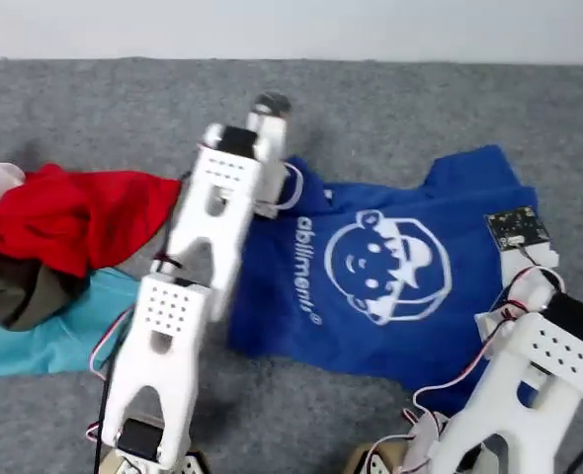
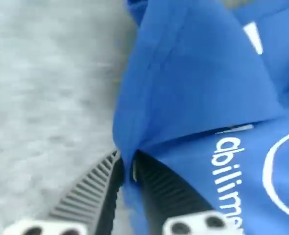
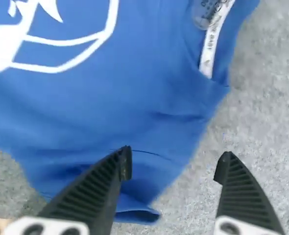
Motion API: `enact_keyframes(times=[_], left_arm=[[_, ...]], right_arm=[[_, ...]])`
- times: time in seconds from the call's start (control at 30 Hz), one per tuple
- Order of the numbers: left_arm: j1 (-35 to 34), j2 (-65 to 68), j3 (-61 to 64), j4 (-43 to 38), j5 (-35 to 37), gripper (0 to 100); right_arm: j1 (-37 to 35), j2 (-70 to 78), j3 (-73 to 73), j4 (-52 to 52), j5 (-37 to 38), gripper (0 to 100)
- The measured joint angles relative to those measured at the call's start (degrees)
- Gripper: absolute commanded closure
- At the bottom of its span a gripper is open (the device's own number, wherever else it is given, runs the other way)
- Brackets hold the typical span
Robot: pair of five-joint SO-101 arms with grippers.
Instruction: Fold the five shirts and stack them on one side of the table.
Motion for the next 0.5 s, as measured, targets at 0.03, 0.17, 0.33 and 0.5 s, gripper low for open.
enact_keyframes(times=[0.03,0.17,0.33,0.5], left_arm=[[-1.3,-1.6,1.1,0.0,0.0,99],[-6.9,-6.7,8.3,0.0,-0.1,99],[-13.3,-8.3,17.3,0.0,-4.8,99],[-17.5,-8.3,21.5,0.0,-6.1,87]], right_arm=[[-0.9,0.0,0.0,0.0,-0.1,71.3],[-3.9,0.0,0.0,0.0,0.0,71.3],[-5.5,0.0,0.0,0.0,0.0,71.3],[-5.8,0.0,0.0,0.0,0.0,71.0]])
